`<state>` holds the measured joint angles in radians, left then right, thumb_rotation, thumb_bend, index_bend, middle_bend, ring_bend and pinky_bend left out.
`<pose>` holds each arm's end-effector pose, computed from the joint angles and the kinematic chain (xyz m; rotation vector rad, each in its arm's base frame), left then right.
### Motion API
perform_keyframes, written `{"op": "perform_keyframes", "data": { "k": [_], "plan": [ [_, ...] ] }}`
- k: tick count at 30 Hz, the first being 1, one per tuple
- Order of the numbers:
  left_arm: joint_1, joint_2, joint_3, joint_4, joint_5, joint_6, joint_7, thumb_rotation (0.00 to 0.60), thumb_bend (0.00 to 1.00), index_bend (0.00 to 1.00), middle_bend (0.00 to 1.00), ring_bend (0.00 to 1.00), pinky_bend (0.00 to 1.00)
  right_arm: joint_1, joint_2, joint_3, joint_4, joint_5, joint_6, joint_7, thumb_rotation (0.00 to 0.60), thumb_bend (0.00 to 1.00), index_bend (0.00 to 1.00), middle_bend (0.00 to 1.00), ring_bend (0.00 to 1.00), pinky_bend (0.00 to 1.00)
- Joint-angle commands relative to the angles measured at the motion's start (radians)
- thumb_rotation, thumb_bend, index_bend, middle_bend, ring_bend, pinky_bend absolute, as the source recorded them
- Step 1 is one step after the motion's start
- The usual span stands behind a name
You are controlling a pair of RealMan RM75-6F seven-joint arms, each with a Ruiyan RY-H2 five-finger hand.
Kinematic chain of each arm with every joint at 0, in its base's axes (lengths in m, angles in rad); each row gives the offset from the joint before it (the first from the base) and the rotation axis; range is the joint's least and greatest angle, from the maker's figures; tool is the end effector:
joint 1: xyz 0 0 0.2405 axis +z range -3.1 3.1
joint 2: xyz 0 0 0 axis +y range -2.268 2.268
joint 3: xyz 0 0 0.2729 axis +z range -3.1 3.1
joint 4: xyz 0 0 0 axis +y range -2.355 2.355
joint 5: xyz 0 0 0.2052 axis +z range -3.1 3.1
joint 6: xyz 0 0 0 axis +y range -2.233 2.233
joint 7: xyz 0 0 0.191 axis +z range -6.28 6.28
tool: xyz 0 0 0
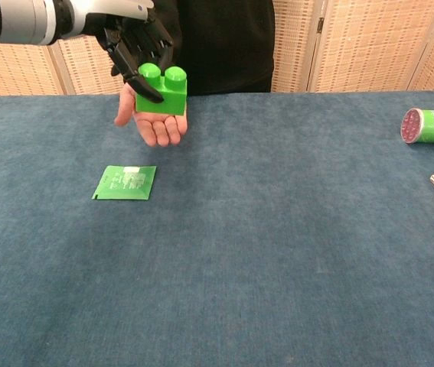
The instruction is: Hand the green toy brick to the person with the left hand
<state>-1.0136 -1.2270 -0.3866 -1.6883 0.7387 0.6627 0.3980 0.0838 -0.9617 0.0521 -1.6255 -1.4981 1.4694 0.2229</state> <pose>-0.0342 0.4527 0.0586 -1.9690 -1.0034 -0.9824 -0.3299 -0.2294 0.2213 1.3499 -0.9697 0.9625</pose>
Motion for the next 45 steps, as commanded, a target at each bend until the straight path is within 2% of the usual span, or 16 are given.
{"op": "perform_keyframes", "data": {
  "k": [1, 7, 11, 15, 17, 19, 21, 22, 27, 31, 34, 37, 38, 41, 43, 45],
  "plan": [
    [-0.016, 0.002, -0.001, 0.049, 0.074, -0.033, -0.054, 0.6, 0.22, 0.62, 0.67, 0.54, 0.7, 0.008, -0.005, 0.007, -0.003, 0.012, -0.014, -0.014, 0.6, 0.32, 0.0, 0.0, 0.0, 0.0],
    [-0.004, -0.026, 0.0, 0.121, 0.229, -0.039, -0.18, 0.6, 0.22, 0.57, 0.61, 0.5, 0.66, 0.016, -0.012, 0.011, -0.01, 0.023, -0.033, -0.044, 0.6, 0.32, 0.0, 0.0, 0.0, 0.0],
    [0.008, -0.056, 0.011, 0.182, 0.381, -0.02, -0.286, 0.6, 0.22, 0.54, 0.57, 0.46, 0.62, 0.008, -0.015, 0.012, -0.015, 0.017, -0.016, -0.054, 0.6, 0.32, 0.0, 0.0, 0.0, 0.0],
    [0.017, -0.057, 0.029, 0.221, 0.453, -0.017, -0.374, 0.6, 0.22, 0.52, 0.55, 0.42, 0.59, 0.002, -0.018, 0.012, -0.015, 0.011, -0.004, -0.056, 0.6, 0.32, 0.0, 0.0, 0.0, 0.0],
    [0.018, -0.04, 0.045, 0.223, 0.449, -0.04, -0.394, 0.6, 0.22, 0.42, 0.46, 0.35, 0.52, 0.002, -0.018, 0.01, -0.015, 0.007, -0.006, -0.057, 0.6, 0.32, 0.0, 0.0, 0.0, 0.0],
    [0.018, -0.024, 0.054, 0.213, 0.439, -0.047, -0.39, 0.6, 0.22, 0.24, 0.24, 0.22, 0.41, 0.004, -0.018, 0.009, -0.015, 0.003, -0.01, -0.057, 0.6, 0.32, 0.0, 0.0, 0.0, 0.0],
    [0.021, -0.007, 0.056, 0.185, 0.423, -0.03, -0.373, 0.6, 0.22, 0.07, 0.03, 0.07, 0.29, 0.004, -0.017, 0.007, -0.016, -0.002, -0.011, -0.056, 0.6, 0.32, 0.0, 0.0, 0.0, 0.0],
    [0.024, 0.001, 0.056, 0.167, 0.42, -0.012, -0.362, 0.6, 0.22, 0.02, 0.0, 0.02, 0.25, 0.003, -0.017, 0.006, -0.015, -0.004, -0.01, -0.056, 0.6, 0.32, 0.0, 0.0, 0.0, 0.0],
    [0.061, 0.086, 0.061, 0.004, 0.371, 0.114, -0.228, 0.6, 0.22, 0.0, 0.0, 0.0, 0.22, -0.002, -0.013, -0.001, -0.013, -0.028, 0.003, -0.044, 0.6, 0.32, 0.0, 0.0, 0.0, 0.0],
    [0.112, 0.177, 0.083, -0.197, 0.293, 0.222, -0.107, 0.6, 0.21, 0.0, 0.0, 0.0, 0.22, -0.009, -0.009, -0.012, -0.01, -0.058, 0.02, -0.032, 0.6, 0.32, 0.0, 0.0, 0.0, 0.0],
    [0.194, 0.243, 0.135, -0.358, 0.29, 0.331, -0.044, 0.6, 0.21, 0.0, 0.0, 0.0, 0.22, -0.014, -0.008, -0.02, -0.007, -0.077, 0.03, -0.026, 0.6, 0.32, 0.0, 0.0, 0.0, 0.0],
    [0.332, 0.286, 0.234, -0.468, 0.379, 0.497, 0.015, 0.6, 0.18, 0.0, 0.0, 0.0, 0.22, -0.018, -0.006, -0.027, -0.007, -0.091, 0.037, -0.026, 0.6, 0.32, 0.0, 0.0, 0.0, 0.0],
    [0.405, 0.287, 0.288, -0.481, 0.448, 0.58, 0.032, 0.6, 0.18, 0.0, 0.0, 0.0, 0.22, -0.02, -0.007, -0.027, -0.007, -0.096, 0.044, -0.029, 0.6, 0.32, 0.0, 0.0, 0.0, 0.0],
    [0.605, 0.248, 0.423, -0.406, 0.656, 0.807, 0.028, 0.6, 0.17, 0.0, 0.0, 0.0, 0.22, -0.024, -0.012, -0.029, -0.008, -0.103, 0.054, -0.04, 0.6, 0.32, 0.0, 0.0, 0.0, 0.0],
    [0.713, 0.201, 0.483, -0.301, 0.759, 0.931, -0.028, 0.6, 0.17, 0.0, 0.0, 0.0, 0.21, -0.025, -0.018, -0.028, -0.01, -0.1, 0.054, -0.059, 0.6, 0.32, 0.0, 0.0, 0.0, 0.0],
    [0.811, 0.142, 0.524, -0.155, 0.821, 1.036, -0.152, 0.6, 0.17, 0.0, 0.0, 0.0, 0.21, -0.023, -0.025, -0.023, -0.015, -0.097, 0.053, -0.079, 0.6, 0.32, 0.0, 0.0, 0.0, 0.0]
  ]
}}
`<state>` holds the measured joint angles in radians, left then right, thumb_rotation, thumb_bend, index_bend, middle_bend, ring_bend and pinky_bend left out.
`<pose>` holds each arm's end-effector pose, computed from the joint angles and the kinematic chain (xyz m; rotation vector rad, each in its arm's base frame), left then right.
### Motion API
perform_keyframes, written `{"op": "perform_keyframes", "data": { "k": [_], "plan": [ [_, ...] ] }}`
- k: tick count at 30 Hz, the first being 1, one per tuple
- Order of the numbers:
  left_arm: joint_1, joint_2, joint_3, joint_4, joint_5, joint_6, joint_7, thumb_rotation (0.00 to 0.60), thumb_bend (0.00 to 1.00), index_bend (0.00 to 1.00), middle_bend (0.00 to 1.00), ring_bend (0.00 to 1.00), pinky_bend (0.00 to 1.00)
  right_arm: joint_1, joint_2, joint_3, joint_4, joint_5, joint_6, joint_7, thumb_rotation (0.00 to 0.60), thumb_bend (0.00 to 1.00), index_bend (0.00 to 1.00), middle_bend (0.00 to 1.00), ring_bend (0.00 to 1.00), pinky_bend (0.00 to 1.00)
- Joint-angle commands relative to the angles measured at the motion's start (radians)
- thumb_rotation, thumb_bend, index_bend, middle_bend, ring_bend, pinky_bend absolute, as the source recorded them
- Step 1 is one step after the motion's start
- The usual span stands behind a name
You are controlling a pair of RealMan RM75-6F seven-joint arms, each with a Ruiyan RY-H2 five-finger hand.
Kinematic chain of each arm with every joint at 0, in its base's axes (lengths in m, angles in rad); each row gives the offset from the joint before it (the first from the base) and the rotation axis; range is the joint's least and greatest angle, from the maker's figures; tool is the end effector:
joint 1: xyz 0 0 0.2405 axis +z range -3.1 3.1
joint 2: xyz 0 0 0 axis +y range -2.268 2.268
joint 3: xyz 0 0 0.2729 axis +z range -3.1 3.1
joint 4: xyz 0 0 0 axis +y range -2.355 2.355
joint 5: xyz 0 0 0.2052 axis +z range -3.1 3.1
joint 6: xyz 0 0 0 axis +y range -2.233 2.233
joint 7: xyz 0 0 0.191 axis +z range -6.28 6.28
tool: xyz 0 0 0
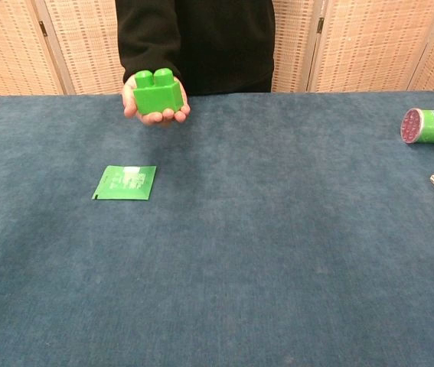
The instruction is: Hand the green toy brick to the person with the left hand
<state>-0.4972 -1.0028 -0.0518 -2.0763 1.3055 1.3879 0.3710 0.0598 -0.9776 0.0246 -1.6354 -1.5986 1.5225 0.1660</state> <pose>-0.1619 0.3076 0.1591 -1.6282 -0.7858 -1.0291 -0.3149 -0.2151 0.2092 1.4322 -0.9122 0.9792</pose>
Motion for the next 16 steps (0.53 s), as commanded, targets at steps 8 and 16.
{"op": "perform_keyframes", "data": {
  "k": [8, 16],
  "plan": [
    [0.455, -0.274, 0.178, 0.655, 0.243, 0.426, -0.432, 0.6, 0.17, 0.0, 0.0, 0.0, 0.21, 0.033, -0.037, -0.001, -0.031, 0.032, -0.084, -0.114, 0.6, 0.32, 0.0, 0.0, 0.0, 0.0],
    [0.482, -0.275, 0.168, 0.729, 0.287, 0.43, -0.558, 0.6, 0.17, 0.0, 0.0, 0.0, 0.21, 0.044, -0.066, 0.007, -0.036, 0.053, -0.099, -0.177, 0.6, 0.32, 0.0, 0.0, 0.0, 0.0]
  ]
}}
